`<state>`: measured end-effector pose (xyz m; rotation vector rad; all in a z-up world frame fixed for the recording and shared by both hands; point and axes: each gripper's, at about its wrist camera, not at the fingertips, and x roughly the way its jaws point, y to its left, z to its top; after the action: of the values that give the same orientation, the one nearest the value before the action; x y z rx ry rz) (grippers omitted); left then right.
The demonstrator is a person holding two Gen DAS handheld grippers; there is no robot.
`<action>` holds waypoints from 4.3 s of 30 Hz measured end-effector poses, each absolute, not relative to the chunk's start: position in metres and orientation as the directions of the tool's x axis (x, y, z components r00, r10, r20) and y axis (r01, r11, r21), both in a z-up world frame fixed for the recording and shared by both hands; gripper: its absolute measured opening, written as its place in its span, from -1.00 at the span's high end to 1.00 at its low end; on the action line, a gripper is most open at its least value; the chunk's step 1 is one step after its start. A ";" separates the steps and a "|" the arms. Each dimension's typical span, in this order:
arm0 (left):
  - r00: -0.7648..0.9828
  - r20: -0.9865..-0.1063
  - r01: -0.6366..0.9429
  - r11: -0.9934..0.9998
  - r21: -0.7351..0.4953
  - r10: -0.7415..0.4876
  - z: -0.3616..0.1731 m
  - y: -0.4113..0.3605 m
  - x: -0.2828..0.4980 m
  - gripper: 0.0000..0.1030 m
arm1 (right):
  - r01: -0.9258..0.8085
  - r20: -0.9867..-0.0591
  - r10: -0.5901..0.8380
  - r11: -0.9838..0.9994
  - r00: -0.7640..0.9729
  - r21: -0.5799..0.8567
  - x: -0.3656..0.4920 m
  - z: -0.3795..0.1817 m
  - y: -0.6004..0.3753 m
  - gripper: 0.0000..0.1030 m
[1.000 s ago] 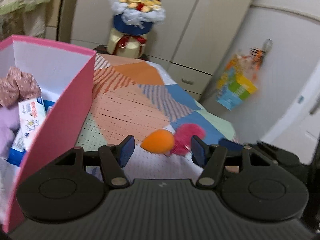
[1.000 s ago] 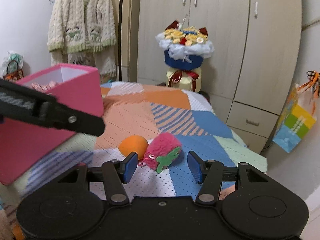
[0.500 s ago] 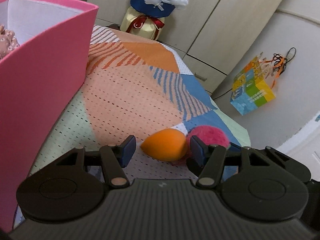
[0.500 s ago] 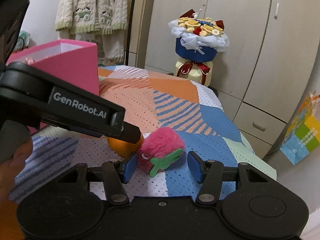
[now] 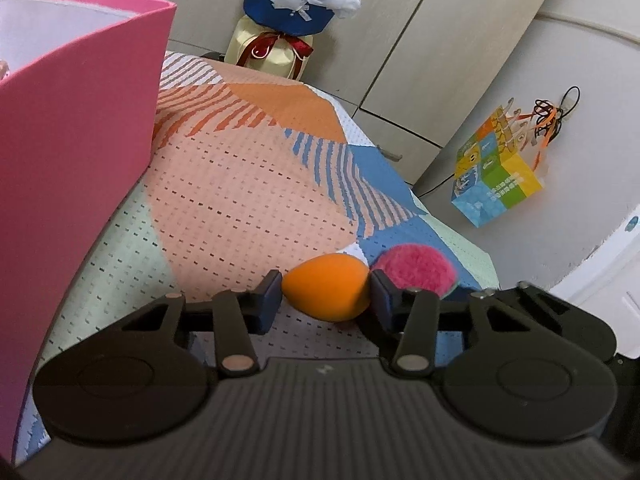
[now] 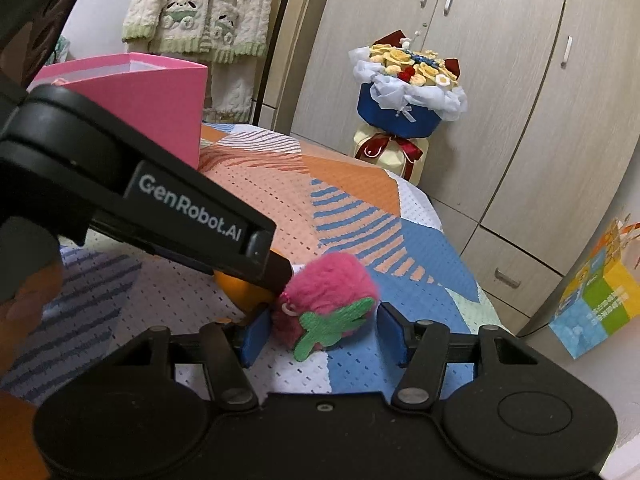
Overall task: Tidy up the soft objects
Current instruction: 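Grasp the orange sponge with the left tool while the right tool grasps the strawberry plush, then carry the orange sponge with the left tool while the right tool carries the strawberry plush over the box, then open the left tool to drop the sponge while the right tool releases the strawberry plush into the box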
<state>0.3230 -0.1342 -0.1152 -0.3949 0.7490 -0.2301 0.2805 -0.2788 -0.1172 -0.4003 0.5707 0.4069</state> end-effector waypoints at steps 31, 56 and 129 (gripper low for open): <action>0.677 -0.621 0.196 0.910 -0.365 -0.395 -0.089 -0.130 0.247 0.10 | -0.227 -0.594 0.151 0.972 0.790 -0.055 0.210 -0.097 -0.308 0.15; 0.517 -0.676 0.400 0.847 -0.351 -0.525 -0.077 -0.093 0.127 0.10 | -0.124 -0.651 0.087 0.992 0.754 -0.011 0.093 -0.103 -0.304 0.15; 0.621 -0.704 0.196 0.938 -0.286 -0.345 -0.003 0.092 0.340 0.10 | -0.625 -0.678 0.400 0.772 0.617 -0.113 0.296 -0.006 -0.071 0.09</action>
<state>0.3400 0.0919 -0.0032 -0.1887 0.8461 -0.3128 0.2960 -0.0712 -0.0064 -0.3576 0.6825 0.6045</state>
